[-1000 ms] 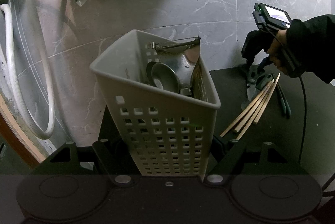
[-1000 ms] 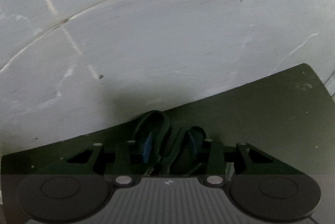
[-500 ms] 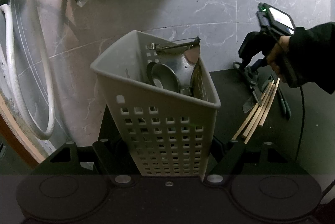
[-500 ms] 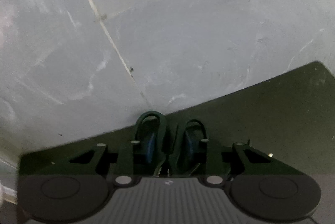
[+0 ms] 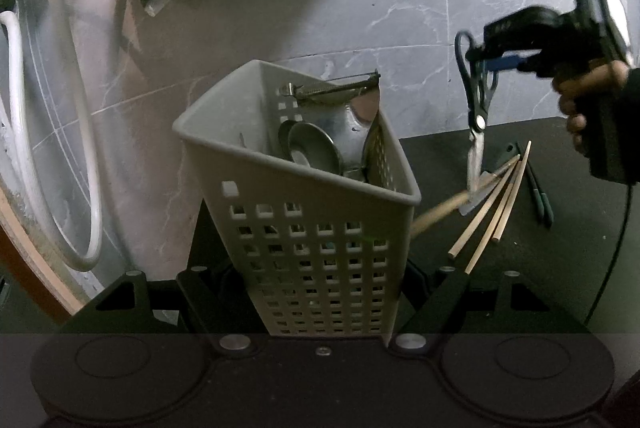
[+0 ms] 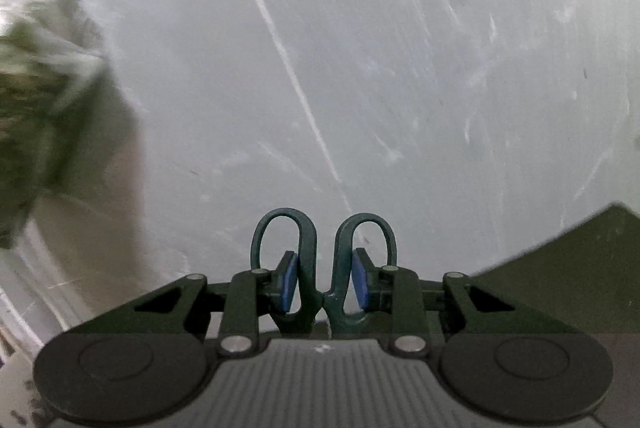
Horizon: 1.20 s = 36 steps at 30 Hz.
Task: Organize utensils
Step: 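Lift the scissors over the basket and release them inside with the right tool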
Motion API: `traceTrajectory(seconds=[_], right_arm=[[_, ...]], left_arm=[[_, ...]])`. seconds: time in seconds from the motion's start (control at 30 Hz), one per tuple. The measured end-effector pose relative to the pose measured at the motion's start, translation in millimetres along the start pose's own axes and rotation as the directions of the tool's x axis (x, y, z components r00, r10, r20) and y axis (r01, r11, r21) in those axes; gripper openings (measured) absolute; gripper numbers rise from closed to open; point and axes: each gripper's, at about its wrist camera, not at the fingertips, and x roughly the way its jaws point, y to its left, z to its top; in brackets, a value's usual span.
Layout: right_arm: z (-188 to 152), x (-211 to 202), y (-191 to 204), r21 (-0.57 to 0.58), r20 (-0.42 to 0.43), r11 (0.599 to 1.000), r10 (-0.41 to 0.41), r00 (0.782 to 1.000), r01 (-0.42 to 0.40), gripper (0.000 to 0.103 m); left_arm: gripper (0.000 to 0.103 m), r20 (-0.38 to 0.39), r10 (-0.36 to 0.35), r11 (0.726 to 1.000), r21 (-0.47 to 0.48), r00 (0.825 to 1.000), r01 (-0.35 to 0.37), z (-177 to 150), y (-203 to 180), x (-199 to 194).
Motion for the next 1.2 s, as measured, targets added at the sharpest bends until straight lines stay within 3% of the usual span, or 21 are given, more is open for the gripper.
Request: traceTrajectory(seconds=[0.3, 0.43, 0.87, 1.03, 1.2], right_arm=[[12, -19, 27, -0.129, 0.107, 0.990, 0.077, 0.991, -0.063, 0.031], [4, -7, 39, -0.159, 0.103, 0.984, 0.101, 0.990, -0.084, 0.032], [5, -41, 78, -0.276, 0.073, 0.947, 0.191, 0.979, -0.164, 0.032], [29, -72, 109, -0.327, 0.112, 0.901, 0.336, 0.935, -0.284, 0.032], [43, -98, 142, -0.374, 0.122, 0.822, 0.503, 0.855, -0.430, 0.032]], left_arm=[[0.078, 0.004, -0.007, 1.000, 0.007, 1.000, 0.007, -2, 1, 0], [0.078, 0.007, -0.008, 1.000, 0.009, 1.000, 0.008, -2, 1, 0], [0.078, 0.009, -0.009, 1.000, 0.009, 1.000, 0.009, -2, 1, 0], [0.078, 0.009, -0.010, 1.000, 0.009, 1.000, 0.009, -2, 1, 1], [0.078, 0.009, -0.009, 1.000, 0.009, 1.000, 0.009, -2, 1, 0]])
